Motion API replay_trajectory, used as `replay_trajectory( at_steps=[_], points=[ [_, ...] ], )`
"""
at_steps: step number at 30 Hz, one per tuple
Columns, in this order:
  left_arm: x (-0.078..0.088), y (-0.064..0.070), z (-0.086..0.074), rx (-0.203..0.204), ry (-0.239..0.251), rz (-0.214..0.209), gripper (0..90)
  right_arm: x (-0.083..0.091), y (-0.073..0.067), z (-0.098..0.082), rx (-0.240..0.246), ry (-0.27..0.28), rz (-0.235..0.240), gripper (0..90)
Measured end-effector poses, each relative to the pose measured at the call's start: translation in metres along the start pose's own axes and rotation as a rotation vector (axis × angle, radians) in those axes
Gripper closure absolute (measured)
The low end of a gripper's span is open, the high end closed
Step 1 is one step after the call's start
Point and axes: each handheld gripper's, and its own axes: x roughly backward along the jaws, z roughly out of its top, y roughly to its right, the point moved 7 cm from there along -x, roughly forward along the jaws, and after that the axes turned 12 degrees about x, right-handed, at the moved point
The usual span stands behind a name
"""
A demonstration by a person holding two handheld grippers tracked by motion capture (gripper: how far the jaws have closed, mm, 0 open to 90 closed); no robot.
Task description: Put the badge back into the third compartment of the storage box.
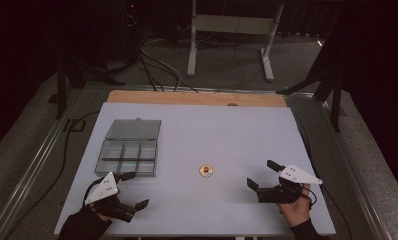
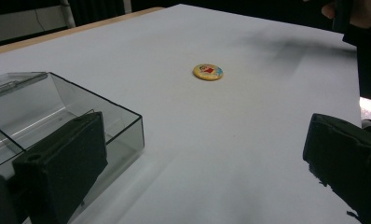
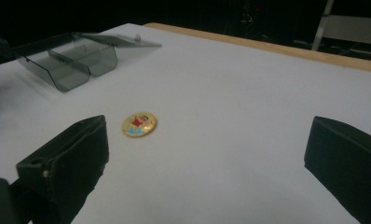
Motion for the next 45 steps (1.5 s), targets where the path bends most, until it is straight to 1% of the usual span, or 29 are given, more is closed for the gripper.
replay_trajectory(
  at_steps=[7, 9, 14, 18, 20, 24, 27, 28, 30, 35, 45],
  points=[
    [0.0, 0.0, -0.001, 0.002, -0.005, 0.0, 0.1, -0.007, 0.0, 0.015, 0.011, 0.028, 0.017, 0.0],
    [0.0, 0.0, 0.0, 0.007, 0.0, -0.005, 0.0, -0.011, -0.001, 0.018, 0.014, 0.033, 0.023, 0.0],
    [-0.001, 0.0, 0.0, 0.009, -0.001, -0.008, 0.1, -0.019, -0.005, 0.028, 0.02, 0.057, 0.047, 0.0],
    [-0.001, 0.0, -0.001, 0.008, -0.009, -0.007, 0.1, -0.026, -0.008, 0.036, 0.027, 0.069, 0.064, 0.0],
    [-0.001, 0.0, -0.001, 0.012, -0.005, -0.01, 0.1, -0.03, -0.009, 0.039, 0.033, 0.073, 0.072, 0.0],
    [0.0, 0.0, -0.001, 0.014, -0.004, -0.012, 0.1, -0.04, -0.014, 0.042, 0.033, 0.062, 0.103, 0.0],
    [0.0, 0.0, -0.001, 0.015, -0.003, -0.013, 0.1, -0.048, -0.018, 0.042, 0.044, 0.051, 0.12, 0.0],
    [0.0, 0.0, -0.001, 0.015, -0.003, -0.013, 0.1, -0.048, -0.018, 0.042, 0.044, 0.051, 0.12, 0.0],
    [0.0, 0.0, 0.0, 0.016, -0.002, -0.014, 0.1, -0.056, -0.021, 0.043, 0.053, 0.043, 0.135, 0.0],
    [0.0, 0.001, 0.0, 0.019, -0.001, -0.018, 0.1, -0.067, -0.024, 0.044, 0.061, 0.028, 0.152, 0.0],
    [0.0, 0.001, 0.0, 0.022, -0.001, -0.02, 0.1, -0.088, -0.038, 0.041, 0.076, -0.009, 0.228, 0.0]
  ],
)
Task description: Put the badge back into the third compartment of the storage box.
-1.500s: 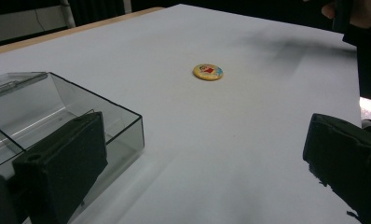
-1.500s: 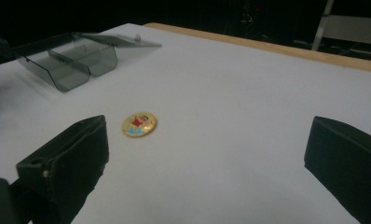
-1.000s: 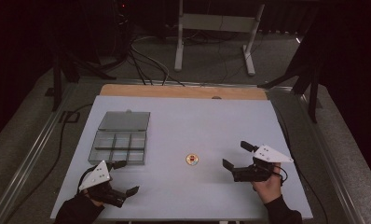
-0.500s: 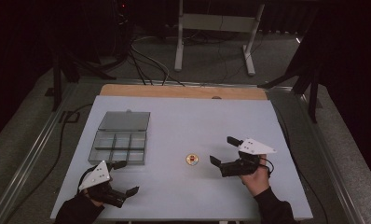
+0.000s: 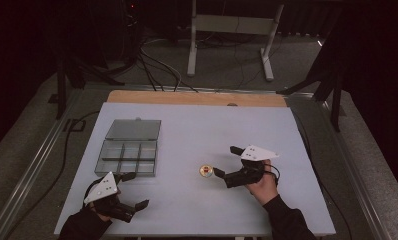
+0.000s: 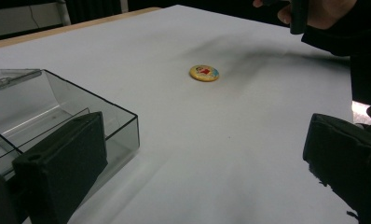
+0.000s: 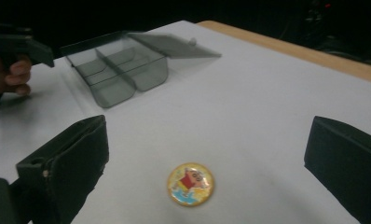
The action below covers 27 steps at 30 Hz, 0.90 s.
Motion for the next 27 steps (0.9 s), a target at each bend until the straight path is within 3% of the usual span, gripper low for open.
replay_trajectory(
  at_steps=[7, 15, 18, 20, 23, 25, 27],
  points=[
    [0.001, 0.0, 0.001, 0.004, 0.008, -0.004, 0.1, -0.016, -0.006, -0.004, 0.053, -0.001, 0.047, 0.0],
    [0.001, 0.0, 0.0, 0.006, 0.006, -0.002, 0.1, -0.029, -0.006, -0.007, 0.086, -0.087, 0.092, 0.0],
    [0.001, 0.0, 0.001, 0.006, 0.01, -0.005, 0.1, -0.034, -0.008, -0.009, 0.073, -0.113, 0.119, 0.0],
    [0.001, 0.0, 0.001, 0.007, 0.009, -0.003, 0.0, -0.038, -0.009, -0.013, 0.052, -0.159, 0.153, 0.0],
    [0.001, 0.0, 0.001, 0.008, 0.01, -0.006, 0.1, -0.043, -0.009, -0.019, 0.058, -0.191, 0.167, 0.5],
    [0.001, 0.0, 0.001, 0.009, 0.009, -0.005, 0.1, -0.046, -0.009, -0.022, 0.06, -0.208, 0.174, 10.7],
    [0.001, 0.0, 0.001, 0.006, 0.006, -0.005, 0.1, -0.048, -0.009, -0.024, 0.065, -0.218, 0.175, 13.0]
  ],
)
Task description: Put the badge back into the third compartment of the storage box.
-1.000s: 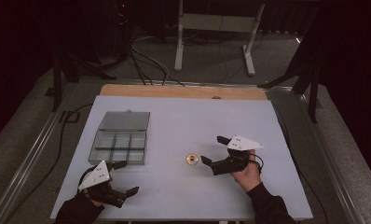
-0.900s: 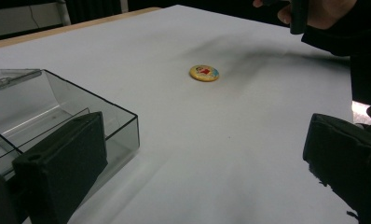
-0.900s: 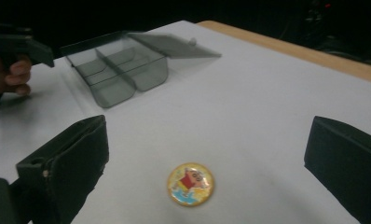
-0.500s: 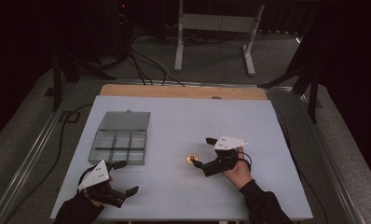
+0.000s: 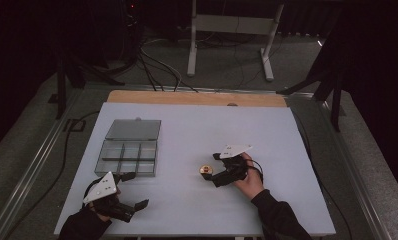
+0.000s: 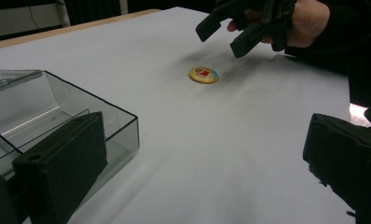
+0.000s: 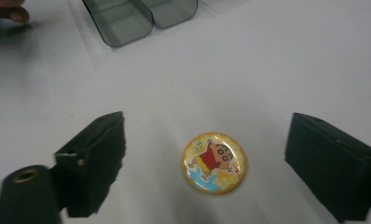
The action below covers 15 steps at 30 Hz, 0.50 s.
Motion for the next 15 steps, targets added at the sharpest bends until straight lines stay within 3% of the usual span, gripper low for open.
replay_trajectory(
  at_steps=[2, 5, 7, 15],
  points=[
    [0.0, 0.0, 0.001, 0.002, 0.004, -0.001, 0.0, -0.002, 0.0, -0.001, 0.002, -0.008, 0.009, 15.0],
    [0.0, 0.0, 0.0, 0.001, 0.0, 0.0, 0.1, -0.005, 0.002, -0.003, 0.001, -0.032, -0.023, 18.6],
    [0.0, 0.0, 0.0, 0.002, 0.004, -0.001, 0.1, -0.007, 0.001, -0.004, 0.015, -0.044, -0.006, 20.9],
    [0.0, 0.0, 0.0, 0.003, -0.001, 0.001, 0.1, -0.018, 0.002, -0.01, 0.06, -0.1, -0.029, 34.4]
  ],
)
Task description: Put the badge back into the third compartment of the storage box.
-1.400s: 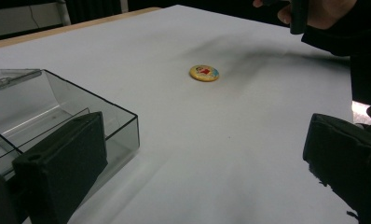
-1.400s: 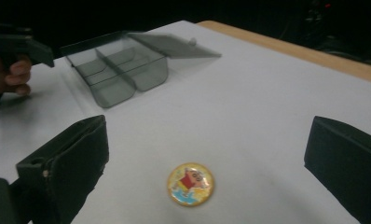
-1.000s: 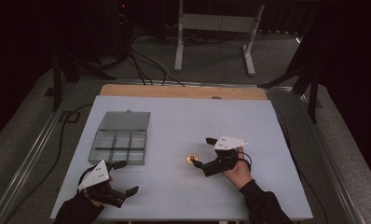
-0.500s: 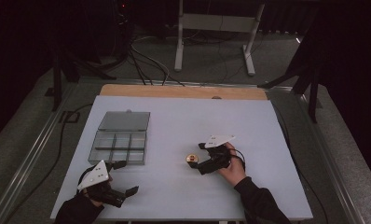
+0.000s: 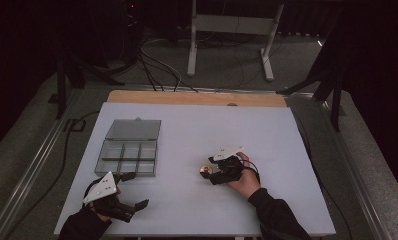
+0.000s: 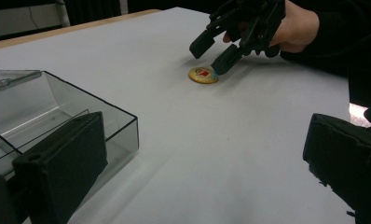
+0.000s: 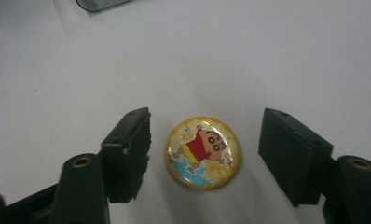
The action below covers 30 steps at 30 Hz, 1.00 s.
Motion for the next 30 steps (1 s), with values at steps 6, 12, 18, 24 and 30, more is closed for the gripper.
replay_trajectory(
  at_steps=[6, 12, 18, 24, 30],
  points=[
    [0.0, 0.0, 0.0, 0.0, -0.002, 0.0, 0.1, -0.006, -0.001, -0.004, 0.023, -0.033, -0.001, 35.6],
    [0.0, 0.0, 0.0, -0.001, -0.003, -0.001, 0.0, -0.012, -0.001, -0.006, 0.045, -0.052, -0.004, 36.8],
    [0.0, 0.0, 0.0, 0.0, -0.001, -0.001, 0.1, -0.013, -0.002, -0.005, 0.047, -0.046, 0.017, 43.1],
    [0.0, 0.0, 0.0, 0.0, 0.0, 0.0, 0.1, -0.013, -0.002, -0.005, 0.044, -0.056, 0.025, 44.1],
    [0.0, 0.0, 0.0, 0.002, 0.001, -0.001, 0.1, -0.013, 0.0, -0.005, 0.033, -0.069, 0.042, 46.6]
  ],
)
